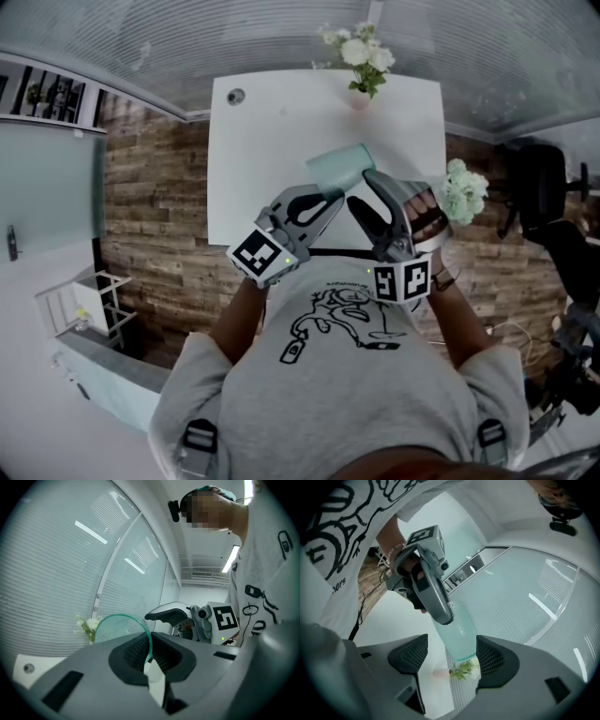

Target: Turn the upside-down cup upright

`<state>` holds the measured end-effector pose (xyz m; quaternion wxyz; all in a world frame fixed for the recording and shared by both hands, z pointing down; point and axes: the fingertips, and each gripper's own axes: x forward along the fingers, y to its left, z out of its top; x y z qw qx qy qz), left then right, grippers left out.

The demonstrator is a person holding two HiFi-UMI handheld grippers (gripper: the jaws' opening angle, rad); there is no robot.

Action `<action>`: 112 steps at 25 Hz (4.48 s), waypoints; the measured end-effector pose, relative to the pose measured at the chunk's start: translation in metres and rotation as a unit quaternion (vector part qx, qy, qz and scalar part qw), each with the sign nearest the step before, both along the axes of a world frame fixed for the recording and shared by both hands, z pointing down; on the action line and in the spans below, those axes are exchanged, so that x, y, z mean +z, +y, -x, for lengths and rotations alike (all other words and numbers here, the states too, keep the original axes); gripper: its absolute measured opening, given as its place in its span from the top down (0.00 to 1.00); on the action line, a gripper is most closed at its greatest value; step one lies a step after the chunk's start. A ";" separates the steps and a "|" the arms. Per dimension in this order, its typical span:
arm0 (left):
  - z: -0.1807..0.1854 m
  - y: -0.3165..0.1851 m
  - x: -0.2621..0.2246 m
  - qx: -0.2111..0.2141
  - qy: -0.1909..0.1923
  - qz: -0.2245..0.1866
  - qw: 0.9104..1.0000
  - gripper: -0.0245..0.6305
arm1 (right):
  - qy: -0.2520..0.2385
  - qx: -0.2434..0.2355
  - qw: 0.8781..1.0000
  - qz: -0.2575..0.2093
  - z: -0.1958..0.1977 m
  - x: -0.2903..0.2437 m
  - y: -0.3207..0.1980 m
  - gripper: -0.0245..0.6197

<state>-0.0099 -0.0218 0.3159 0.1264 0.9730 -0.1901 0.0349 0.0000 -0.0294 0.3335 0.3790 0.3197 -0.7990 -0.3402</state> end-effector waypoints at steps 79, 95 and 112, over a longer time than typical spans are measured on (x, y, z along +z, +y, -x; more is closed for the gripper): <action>-0.025 0.017 -0.014 0.002 0.003 -0.049 0.999 0.91 | -0.042 0.060 0.997 0.018 -0.014 0.007 -0.025 0.43; -0.015 0.010 -0.028 -0.027 0.026 -0.047 0.998 0.77 | -0.132 0.080 0.987 0.042 -0.016 -0.005 -0.024 0.43; -0.003 -0.008 -0.039 -0.067 0.058 -0.042 0.995 0.55 | -0.233 0.092 0.963 0.102 -0.016 -0.003 -0.023 0.43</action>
